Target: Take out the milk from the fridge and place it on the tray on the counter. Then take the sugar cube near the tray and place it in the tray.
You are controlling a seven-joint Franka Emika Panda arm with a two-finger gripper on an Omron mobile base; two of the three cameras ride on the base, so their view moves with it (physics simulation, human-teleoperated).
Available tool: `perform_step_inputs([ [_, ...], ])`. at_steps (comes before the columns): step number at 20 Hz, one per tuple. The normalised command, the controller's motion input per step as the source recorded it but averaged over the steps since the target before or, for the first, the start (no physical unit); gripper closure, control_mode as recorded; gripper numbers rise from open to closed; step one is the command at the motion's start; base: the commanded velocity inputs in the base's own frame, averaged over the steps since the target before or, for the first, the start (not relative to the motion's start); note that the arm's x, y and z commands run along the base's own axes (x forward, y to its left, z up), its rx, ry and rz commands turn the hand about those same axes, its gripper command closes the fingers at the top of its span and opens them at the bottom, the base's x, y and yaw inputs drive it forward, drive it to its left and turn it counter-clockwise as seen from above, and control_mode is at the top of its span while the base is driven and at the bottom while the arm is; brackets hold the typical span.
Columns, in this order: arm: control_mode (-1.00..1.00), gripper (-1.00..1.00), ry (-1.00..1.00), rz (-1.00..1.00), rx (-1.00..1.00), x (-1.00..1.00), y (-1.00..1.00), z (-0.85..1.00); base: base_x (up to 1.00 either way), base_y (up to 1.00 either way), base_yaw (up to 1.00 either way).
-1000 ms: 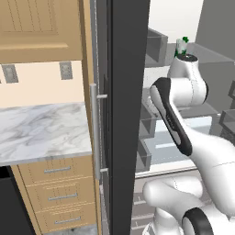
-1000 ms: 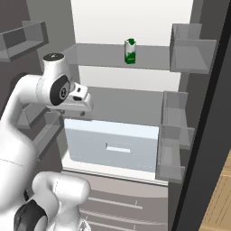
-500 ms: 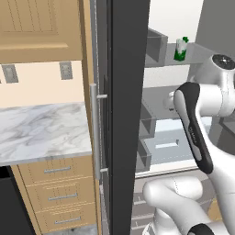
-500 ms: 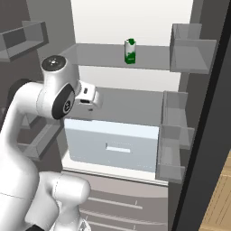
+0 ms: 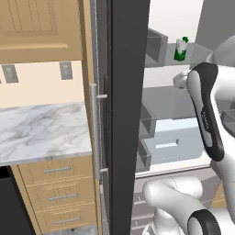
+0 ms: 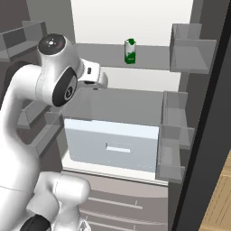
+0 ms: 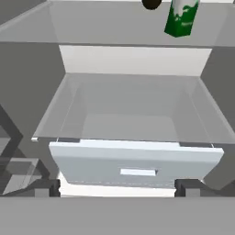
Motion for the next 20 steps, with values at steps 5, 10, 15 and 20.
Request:
perform_step_inputs([
  [5,-1.0,-1.0,-0.18,0.0,0.0,0.09,-0.16,0.4,0.0,0.0,0.0],
  [10,-1.0,-1.0,-0.25,0.0,0.0,0.08,-0.15,0.22,0.0,0.0,0.0],
  [15,-1.0,-1.0,-0.08,0.0,0.01,0.27,-0.19,0.26,0.0,0.0,0.0],
  [20,-1.0,-1.0,0.0,0.0,0.01,0.35,-0.19,0.28,0.0,0.0,0.0],
])
